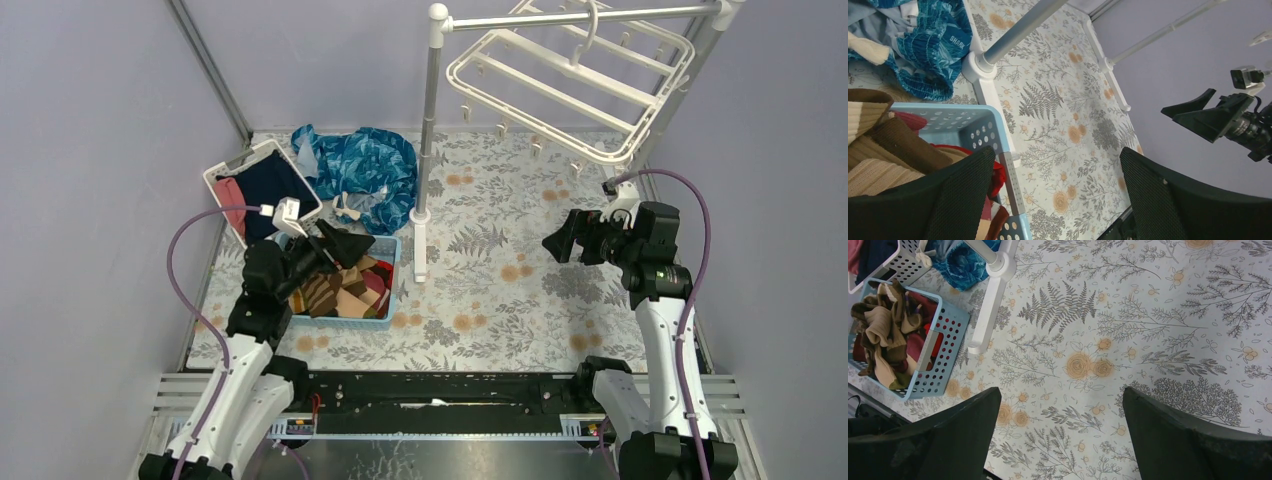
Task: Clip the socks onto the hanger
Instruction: Pick up the sock from the bin.
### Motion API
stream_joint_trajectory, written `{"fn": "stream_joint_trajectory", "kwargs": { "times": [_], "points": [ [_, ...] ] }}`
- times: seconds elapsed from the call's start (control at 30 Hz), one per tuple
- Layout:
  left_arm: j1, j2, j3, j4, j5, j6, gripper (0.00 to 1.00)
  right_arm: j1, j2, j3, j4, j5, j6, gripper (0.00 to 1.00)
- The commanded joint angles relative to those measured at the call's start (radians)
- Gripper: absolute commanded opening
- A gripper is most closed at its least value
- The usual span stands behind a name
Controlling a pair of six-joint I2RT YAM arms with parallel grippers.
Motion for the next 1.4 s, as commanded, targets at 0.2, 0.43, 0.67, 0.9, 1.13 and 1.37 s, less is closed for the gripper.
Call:
{"fn": "stream_joint_trajectory", "kwargs": {
  "times": [0.2,0.43,0.67,0.9,1.13,1.37],
  "points": [
    [0.003,-0.055,0.037,-0.094,0.024,-0.003,0.99,-0.002,-0.016,-0.023,0.027,-0.048,0.007,1.00],
    [-0.366,-0.001,0.180,-0.338,-0.488,0.116,0.97,-0.002,-0.019,-0.103,-0.017,-0.371,-0.359,1.00],
    [-0.639,0.202,0.273,-0.408,-0.950,0.142,0.93,-0.001,-0.023,-0.080,-0.165,-0.470,-0.609,1.00],
    [-0.639,0.213,0.362,-0.597,-1.116,0.072,0.68,-0.001,0.004,-0.048,-0.233,-0.471,-0.678,1.00],
    [-0.639,0.170,0.382,-0.833,-1.253,-0.221,0.42,0.001,0.021,-0.042,-0.267,-0.452,-0.690,1.00],
    [-0.635,0.272,0.394,-0.958,-1.359,-0.403,0.41,0.008,0.023,-0.039,-0.266,-0.434,-0.687,1.00]
  ]
}}
